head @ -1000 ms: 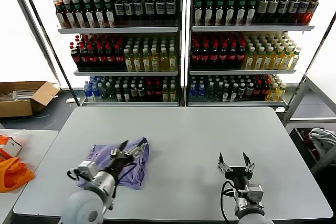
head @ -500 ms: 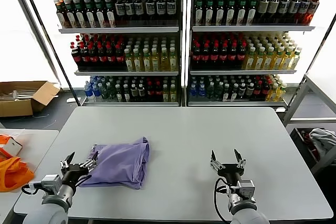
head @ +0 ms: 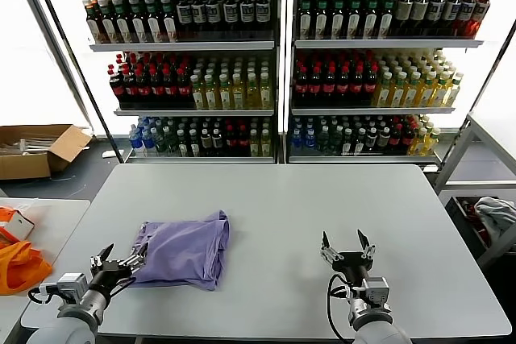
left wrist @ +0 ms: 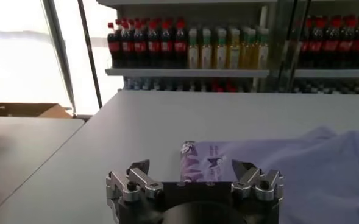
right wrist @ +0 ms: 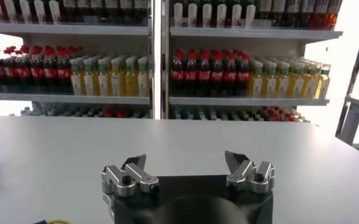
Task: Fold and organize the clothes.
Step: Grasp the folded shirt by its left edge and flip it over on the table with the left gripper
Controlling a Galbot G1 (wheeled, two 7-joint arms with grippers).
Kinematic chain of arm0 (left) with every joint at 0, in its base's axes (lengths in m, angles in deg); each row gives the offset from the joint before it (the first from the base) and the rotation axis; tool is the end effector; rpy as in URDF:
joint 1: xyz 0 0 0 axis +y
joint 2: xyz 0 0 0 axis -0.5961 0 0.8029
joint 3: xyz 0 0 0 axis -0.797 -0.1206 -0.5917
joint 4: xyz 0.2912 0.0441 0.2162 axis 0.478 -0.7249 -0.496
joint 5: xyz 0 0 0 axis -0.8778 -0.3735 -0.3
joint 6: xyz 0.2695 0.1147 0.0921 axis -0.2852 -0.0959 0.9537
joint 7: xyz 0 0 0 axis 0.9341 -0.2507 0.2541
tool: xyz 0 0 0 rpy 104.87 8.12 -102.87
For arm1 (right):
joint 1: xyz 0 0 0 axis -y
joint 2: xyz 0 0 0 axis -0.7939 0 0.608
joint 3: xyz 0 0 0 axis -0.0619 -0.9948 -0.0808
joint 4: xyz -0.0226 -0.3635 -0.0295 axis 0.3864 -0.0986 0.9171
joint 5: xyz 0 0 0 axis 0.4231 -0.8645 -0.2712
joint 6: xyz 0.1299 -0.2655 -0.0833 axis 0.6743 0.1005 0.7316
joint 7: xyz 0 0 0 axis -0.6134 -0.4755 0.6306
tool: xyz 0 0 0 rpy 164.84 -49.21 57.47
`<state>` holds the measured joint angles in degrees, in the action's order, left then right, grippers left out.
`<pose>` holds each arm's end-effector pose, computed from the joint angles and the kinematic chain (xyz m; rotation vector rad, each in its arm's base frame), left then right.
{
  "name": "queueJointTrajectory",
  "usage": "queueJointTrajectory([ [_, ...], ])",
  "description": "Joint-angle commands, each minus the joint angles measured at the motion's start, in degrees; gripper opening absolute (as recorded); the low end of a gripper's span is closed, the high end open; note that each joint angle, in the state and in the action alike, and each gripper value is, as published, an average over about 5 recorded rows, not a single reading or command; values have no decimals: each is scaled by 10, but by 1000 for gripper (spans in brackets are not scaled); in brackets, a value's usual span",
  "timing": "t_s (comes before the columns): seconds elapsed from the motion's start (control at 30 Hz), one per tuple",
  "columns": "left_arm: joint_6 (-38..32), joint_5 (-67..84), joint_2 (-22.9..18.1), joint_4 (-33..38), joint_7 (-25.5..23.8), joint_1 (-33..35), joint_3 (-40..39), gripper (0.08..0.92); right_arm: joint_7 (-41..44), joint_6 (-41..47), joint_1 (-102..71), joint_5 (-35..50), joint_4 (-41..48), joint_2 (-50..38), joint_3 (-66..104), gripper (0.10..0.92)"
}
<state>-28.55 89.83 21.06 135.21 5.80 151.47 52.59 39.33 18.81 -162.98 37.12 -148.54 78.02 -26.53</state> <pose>0.1710 0.1577 -0.2965 0.0321 -2.6928 0.0370 0.1694 -0.0146 -0.3093 0.0109 -2.8872 0.0637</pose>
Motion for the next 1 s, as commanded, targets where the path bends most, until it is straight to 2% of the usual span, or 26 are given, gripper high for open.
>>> queueJointTrajectory([
  [0.03, 6, 37, 3, -28, -14, -17, 1, 823, 0, -1, -4, -3, -1, 2, -2, 823],
  [0.83, 7, 57, 10, -74, -30, -43, -27, 822, 1, -4, -20, -11, -3, 15, -3, 823],
  [0.93, 8, 56, 10, -76, -30, -45, -31, 788, 2, -4, -21, -13, -4, 16, -5, 823],
  [1.0, 9, 56, 9, -78, -31, -48, -32, 733, 2, -4, -21, -14, -5, 16, -6, 823],
])
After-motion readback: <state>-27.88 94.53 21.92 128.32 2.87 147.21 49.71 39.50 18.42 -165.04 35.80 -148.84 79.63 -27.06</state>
